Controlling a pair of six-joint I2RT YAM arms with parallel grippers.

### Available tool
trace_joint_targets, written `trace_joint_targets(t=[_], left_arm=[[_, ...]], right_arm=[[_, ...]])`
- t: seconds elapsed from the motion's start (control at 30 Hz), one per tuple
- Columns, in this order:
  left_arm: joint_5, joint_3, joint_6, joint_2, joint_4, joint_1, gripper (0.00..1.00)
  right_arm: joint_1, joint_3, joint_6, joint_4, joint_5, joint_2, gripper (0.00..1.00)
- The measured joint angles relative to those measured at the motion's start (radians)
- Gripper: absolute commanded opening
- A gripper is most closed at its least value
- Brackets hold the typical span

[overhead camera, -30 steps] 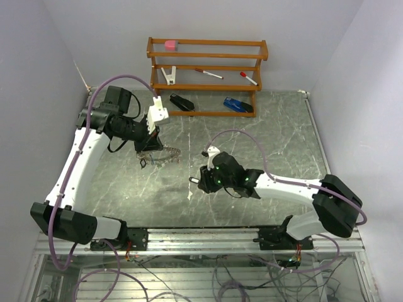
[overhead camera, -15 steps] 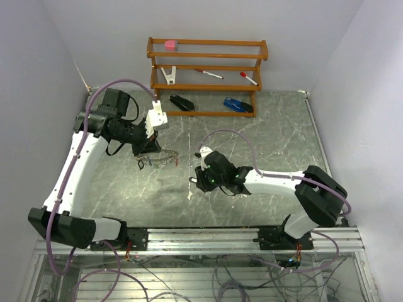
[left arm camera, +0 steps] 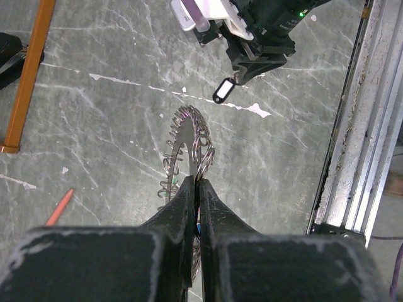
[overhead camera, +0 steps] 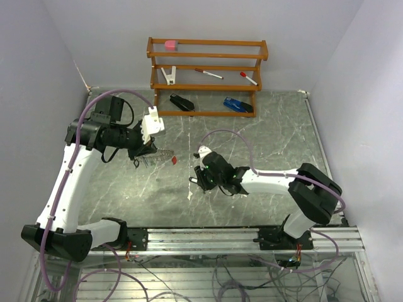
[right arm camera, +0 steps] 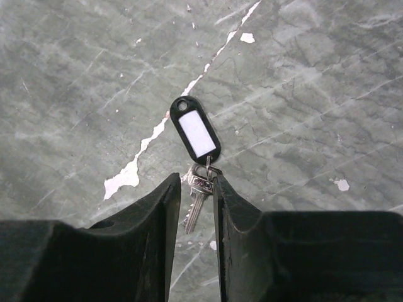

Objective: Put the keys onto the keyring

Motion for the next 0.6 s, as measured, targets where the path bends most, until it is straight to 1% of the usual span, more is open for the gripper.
trace_joint_targets(t=[0.23, 0.5, 0.6], left_arm=[[0.001, 0.003, 0.007, 0.0, -0.005, 0.0, 0.07], [0.001, 0.006, 0.011, 0.0, -0.009, 0.0, 0.07], [0.001, 0.008, 0.012, 0.0, -0.009, 0.0, 0.07]], right_arm=[[-0.003, -0.008, -0.012, 0.021, 0.011, 0.027, 0.24], [-0.012, -0.021, -0.023, 0.052, 0.015, 0.034, 0.15], [-0.014, -0.025, -0.025, 0.06, 0.015, 0.04, 0.13]])
